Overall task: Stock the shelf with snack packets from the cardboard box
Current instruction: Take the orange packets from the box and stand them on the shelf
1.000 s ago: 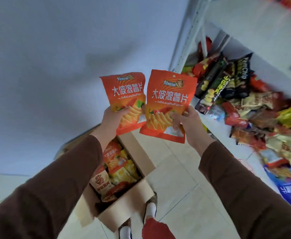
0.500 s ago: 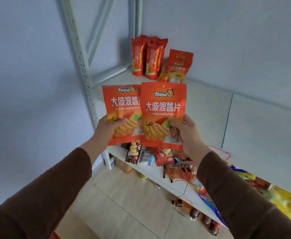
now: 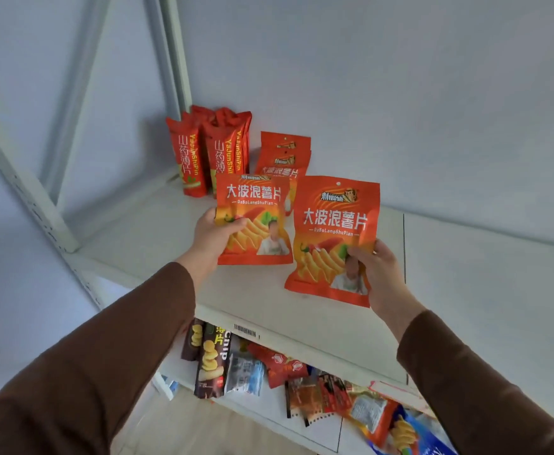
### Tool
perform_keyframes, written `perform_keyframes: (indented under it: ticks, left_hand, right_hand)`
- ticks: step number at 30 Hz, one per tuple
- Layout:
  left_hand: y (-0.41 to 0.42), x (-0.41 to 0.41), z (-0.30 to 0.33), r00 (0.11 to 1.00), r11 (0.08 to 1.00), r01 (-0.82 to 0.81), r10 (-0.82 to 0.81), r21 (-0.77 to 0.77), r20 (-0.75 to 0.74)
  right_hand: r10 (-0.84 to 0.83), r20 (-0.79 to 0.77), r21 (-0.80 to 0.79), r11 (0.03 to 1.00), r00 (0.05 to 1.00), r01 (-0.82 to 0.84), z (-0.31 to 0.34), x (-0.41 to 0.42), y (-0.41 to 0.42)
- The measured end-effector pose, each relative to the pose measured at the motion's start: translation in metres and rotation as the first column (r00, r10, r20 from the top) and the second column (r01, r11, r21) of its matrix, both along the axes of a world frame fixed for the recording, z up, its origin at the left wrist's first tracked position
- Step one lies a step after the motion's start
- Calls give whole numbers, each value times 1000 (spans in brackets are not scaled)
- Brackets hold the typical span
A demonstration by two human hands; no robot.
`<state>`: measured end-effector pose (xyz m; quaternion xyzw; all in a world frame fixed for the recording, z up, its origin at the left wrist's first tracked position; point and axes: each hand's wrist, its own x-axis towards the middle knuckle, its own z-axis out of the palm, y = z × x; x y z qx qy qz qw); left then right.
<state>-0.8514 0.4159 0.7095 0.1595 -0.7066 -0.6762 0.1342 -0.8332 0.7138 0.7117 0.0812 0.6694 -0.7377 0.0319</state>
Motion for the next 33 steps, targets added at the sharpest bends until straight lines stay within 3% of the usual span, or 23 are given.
perform_keyframes:
  ticks: [13, 26, 33]
  left_hand:
    - [-20, -184, -9, 979, 968, 205, -199, -142, 51]
    - [-15, -211, -26, 979, 840, 192, -132, -508, 153]
    - [-20, -201, -26, 982, 748, 186, -141, -637, 122]
  right_hand:
    - [-174, 31, -64, 982, 984, 176, -19, -103, -34]
    - [-152, 49, -95, 983, 987, 156, -31, -136, -45]
    - [-84, 70, -120, 988, 994, 92, -31, -135, -68]
